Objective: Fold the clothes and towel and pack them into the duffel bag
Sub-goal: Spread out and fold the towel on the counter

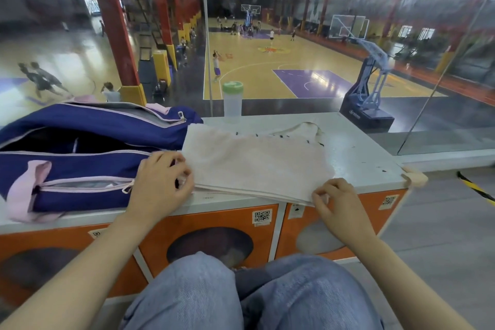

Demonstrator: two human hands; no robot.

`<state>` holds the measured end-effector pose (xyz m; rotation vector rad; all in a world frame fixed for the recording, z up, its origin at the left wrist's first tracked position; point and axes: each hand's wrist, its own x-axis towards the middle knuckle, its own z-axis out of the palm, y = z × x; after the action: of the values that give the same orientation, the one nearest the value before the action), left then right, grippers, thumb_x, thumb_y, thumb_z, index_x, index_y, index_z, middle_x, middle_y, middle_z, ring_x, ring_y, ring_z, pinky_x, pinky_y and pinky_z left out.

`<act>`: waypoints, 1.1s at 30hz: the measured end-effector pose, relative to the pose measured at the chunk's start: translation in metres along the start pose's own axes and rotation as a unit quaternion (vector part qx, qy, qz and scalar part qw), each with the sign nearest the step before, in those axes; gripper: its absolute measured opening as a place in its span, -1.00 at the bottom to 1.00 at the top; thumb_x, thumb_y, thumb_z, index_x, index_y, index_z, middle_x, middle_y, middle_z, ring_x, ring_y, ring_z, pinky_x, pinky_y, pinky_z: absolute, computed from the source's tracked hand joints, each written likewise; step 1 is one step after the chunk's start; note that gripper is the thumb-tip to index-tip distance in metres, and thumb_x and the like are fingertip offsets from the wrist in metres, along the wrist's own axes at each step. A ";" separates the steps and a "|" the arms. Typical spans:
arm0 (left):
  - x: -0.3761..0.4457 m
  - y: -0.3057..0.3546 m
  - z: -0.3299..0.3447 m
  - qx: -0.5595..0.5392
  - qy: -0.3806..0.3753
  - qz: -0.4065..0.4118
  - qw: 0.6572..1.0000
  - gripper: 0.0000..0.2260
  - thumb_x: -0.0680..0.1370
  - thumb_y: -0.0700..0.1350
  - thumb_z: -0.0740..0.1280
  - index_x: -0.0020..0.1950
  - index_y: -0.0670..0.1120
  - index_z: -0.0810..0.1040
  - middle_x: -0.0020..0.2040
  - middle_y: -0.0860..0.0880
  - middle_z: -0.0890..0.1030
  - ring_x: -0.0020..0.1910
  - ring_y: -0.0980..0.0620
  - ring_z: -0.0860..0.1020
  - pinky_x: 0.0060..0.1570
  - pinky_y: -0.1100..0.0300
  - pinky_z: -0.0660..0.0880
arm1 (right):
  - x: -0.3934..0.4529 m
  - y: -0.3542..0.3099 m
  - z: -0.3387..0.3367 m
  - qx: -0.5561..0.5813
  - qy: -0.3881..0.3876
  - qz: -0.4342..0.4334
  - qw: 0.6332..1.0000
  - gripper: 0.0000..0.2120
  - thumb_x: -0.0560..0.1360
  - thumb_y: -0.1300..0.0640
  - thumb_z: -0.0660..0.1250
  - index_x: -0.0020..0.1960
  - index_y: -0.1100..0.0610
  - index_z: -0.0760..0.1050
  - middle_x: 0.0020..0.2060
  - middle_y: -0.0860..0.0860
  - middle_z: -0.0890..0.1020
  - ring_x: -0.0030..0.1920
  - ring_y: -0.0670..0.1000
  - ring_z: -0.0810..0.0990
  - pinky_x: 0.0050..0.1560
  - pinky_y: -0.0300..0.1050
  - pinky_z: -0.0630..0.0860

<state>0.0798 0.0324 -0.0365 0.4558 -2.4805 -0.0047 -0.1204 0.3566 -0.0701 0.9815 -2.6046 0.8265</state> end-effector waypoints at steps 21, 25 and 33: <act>0.051 0.097 0.074 -0.138 -0.201 0.013 0.970 -0.47 0.64 0.19 -0.03 0.58 0.07 0.00 0.60 0.02 0.03 0.57 0.01 -0.03 0.53 0.01 -0.13 | 0.040 -0.059 -0.036 0.409 -0.038 0.238 0.880 -0.70 0.52 0.06 0.35 0.04 0.31 0.55 -0.13 0.07 0.66 -0.12 0.06 0.61 -0.05 -0.06 0.56; 0.048 0.077 0.046 -0.317 -0.008 -0.087 0.945 -0.58 0.62 0.04 0.11 0.48 -0.01 0.30 0.47 0.00 0.36 0.47 0.00 0.26 0.49 -0.01 0.12 | 0.065 -0.099 -0.052 0.316 -0.015 0.144 0.938 -0.73 0.52 0.08 0.32 -0.05 0.32 0.51 -0.24 0.11 0.55 -0.27 -0.02 0.48 -0.27 -0.18 0.40; 0.028 0.030 0.008 -0.420 0.042 -0.379 0.823 -0.68 0.65 -0.04 0.11 0.39 0.00 0.39 0.23 0.07 0.48 0.18 0.09 0.40 0.16 0.23 0.28 | 0.107 -0.193 -0.017 0.092 -0.071 -0.060 0.991 -0.69 0.42 0.05 0.36 -0.34 0.18 0.32 -0.38 0.01 0.40 -0.36 0.01 0.37 -0.40 -0.09 0.23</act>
<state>0.0444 0.0506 -0.0237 0.9507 -1.7828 -1.2963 -0.0713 0.1912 0.0683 1.2782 -2.5893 1.0139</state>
